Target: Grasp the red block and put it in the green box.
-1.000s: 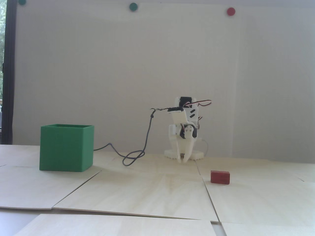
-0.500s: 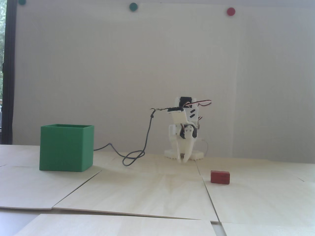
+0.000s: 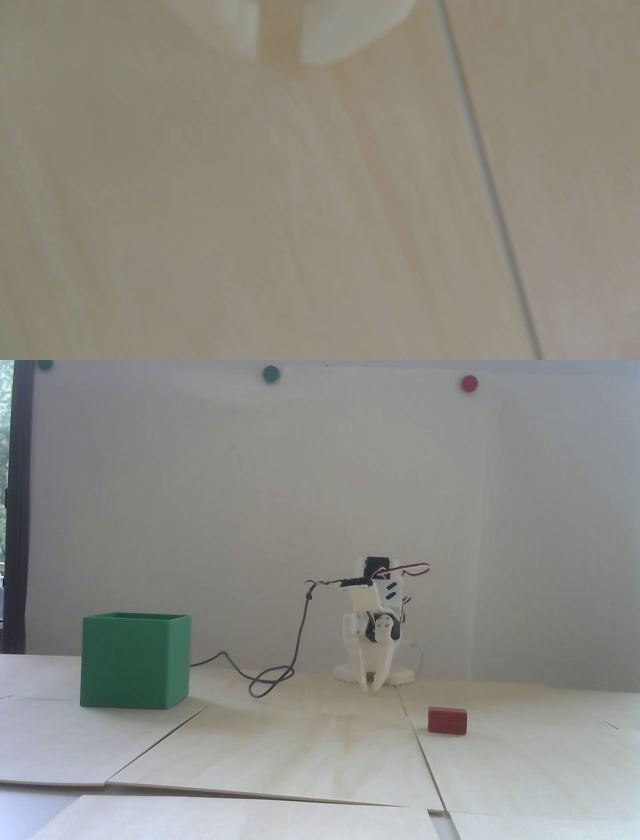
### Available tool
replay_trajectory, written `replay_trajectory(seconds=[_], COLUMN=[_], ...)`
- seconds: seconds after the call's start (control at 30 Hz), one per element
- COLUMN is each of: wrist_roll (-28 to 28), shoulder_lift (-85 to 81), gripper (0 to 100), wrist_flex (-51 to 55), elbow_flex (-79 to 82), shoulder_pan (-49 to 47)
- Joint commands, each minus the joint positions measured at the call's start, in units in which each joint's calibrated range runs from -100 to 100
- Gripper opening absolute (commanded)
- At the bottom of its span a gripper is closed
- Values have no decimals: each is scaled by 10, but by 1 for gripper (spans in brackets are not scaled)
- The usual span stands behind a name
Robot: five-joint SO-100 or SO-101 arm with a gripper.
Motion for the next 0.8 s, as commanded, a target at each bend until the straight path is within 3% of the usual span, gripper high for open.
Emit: replay_trajectory(seconds=[0.0, 0.3, 0.43, 0.47, 0.57, 0.77], wrist_roll=[-1, 3, 4, 8, 40, 42], shoulder_lift=[-12, -8, 3, 39, 148, 430], gripper=[3, 3, 3, 8, 13, 13], wrist_flex=[20, 11, -113, -192, -258, -262], elbow_flex=[6, 6, 6, -1, -61, -316], shoulder_pan=[1, 0, -2, -2, -3, -29])
